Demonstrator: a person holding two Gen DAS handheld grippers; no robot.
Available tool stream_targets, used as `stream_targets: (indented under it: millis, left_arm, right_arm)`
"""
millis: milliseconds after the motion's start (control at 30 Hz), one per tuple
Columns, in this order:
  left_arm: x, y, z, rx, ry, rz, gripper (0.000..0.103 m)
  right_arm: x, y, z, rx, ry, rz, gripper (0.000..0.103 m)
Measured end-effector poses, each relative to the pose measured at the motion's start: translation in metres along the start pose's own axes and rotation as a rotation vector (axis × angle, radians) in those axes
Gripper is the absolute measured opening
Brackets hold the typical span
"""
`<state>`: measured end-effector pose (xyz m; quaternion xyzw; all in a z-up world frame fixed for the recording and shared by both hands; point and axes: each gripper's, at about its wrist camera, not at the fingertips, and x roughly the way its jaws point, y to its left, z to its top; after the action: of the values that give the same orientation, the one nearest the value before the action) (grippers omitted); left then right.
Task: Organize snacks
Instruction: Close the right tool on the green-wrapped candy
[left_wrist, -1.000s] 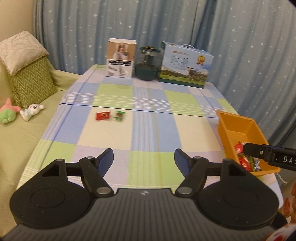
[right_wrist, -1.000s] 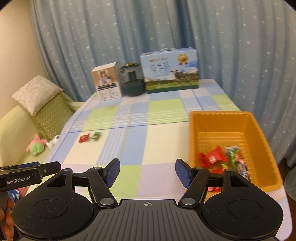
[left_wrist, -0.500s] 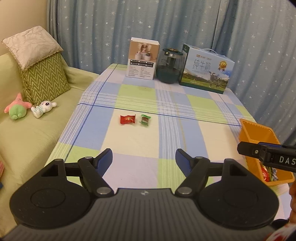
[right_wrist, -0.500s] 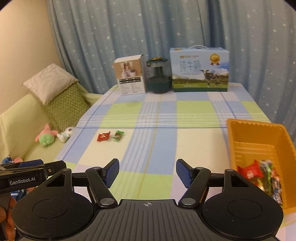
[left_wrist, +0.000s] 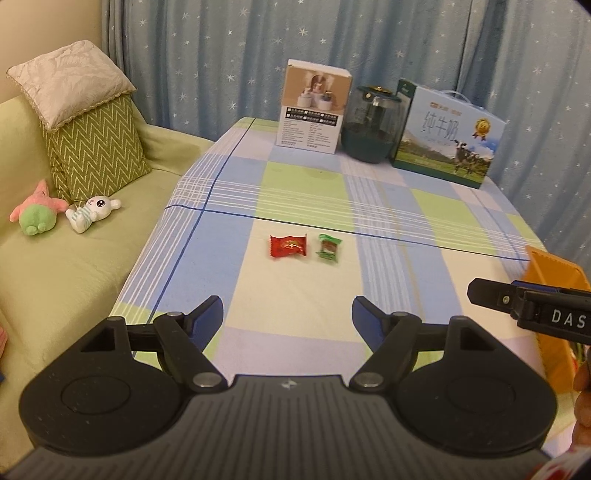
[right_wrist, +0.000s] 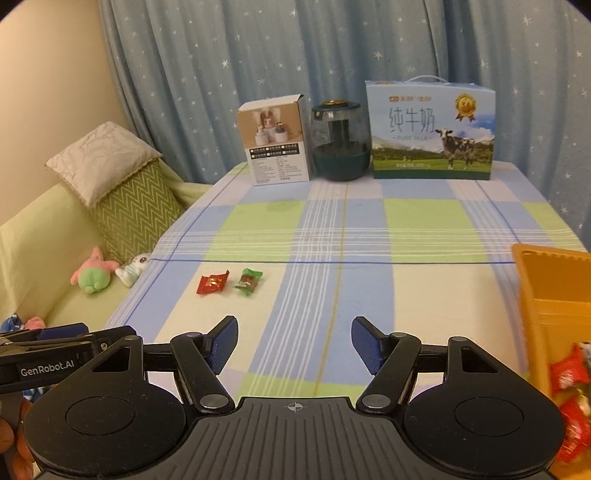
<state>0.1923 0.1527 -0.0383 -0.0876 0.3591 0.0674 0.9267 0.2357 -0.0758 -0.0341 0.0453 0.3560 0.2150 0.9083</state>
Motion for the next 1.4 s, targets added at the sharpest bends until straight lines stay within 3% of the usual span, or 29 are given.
stream_targets:
  millis: [533,633,967,1400]
  left_arm:
    - [0.075,0.025,0.017,0.015,0.006,0.043,0.074]
    - [0.083,0.034,0.024,-0.006,-0.014,0.066,0.074]
    - [0.108,0.054,0.033,-0.057,-0.004,0.095,0.074]
    - [0.121,0.058,0.032,-0.069,0.018,0.096,0.074]
  right_arm:
    - [0.103,0.002,0.008,0.010,0.035,0.073,0.067]
    - [0.120,0.005,0.012,0.012,0.048,0.091,0.057]
    - [0.166,0.017,0.023,0.007,0.050,0.125,0.043]
    - [0.194,0.036,0.025,-0.076,0.063,0.063,0.039]
